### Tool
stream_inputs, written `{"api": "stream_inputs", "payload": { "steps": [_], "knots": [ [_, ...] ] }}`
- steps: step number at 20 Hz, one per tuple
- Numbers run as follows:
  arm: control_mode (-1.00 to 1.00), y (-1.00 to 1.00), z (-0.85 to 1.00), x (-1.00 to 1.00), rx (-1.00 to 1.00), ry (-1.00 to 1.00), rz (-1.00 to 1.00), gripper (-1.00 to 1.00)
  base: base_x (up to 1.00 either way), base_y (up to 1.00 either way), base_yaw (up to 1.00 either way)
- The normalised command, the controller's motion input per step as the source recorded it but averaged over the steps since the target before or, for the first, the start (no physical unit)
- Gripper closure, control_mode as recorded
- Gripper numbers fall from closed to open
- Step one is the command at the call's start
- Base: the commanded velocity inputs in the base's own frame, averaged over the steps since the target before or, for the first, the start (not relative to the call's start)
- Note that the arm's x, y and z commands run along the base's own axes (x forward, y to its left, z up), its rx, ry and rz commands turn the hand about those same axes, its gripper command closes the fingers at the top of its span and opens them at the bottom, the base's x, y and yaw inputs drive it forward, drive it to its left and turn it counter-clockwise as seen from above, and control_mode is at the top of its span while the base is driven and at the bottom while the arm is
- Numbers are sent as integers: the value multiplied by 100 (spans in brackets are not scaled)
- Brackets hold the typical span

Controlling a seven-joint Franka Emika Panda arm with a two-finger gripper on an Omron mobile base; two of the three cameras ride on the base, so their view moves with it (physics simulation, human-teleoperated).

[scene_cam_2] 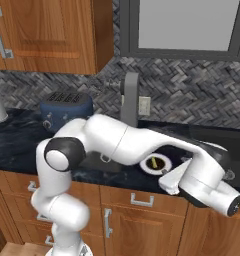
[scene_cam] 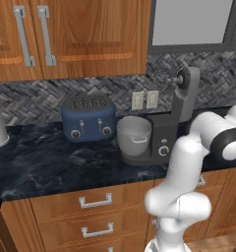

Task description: Add butter and sugar cubes to the stand mixer bowl and then turn on the stand mixer to begin making frosting.

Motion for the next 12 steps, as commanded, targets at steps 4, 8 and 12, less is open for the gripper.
{"api": "stream_inputs", "payload": {
  "steps": [4,8,12],
  "knots": [
    [-100,0,79,-100,3,-30,0,-100,0,0,0],
    [-100,38,66,-87,0,-20,0,-100,0,0,0],
    [-100,88,45,-53,0,-12,0,-100,0,0,0]
  ]
}}
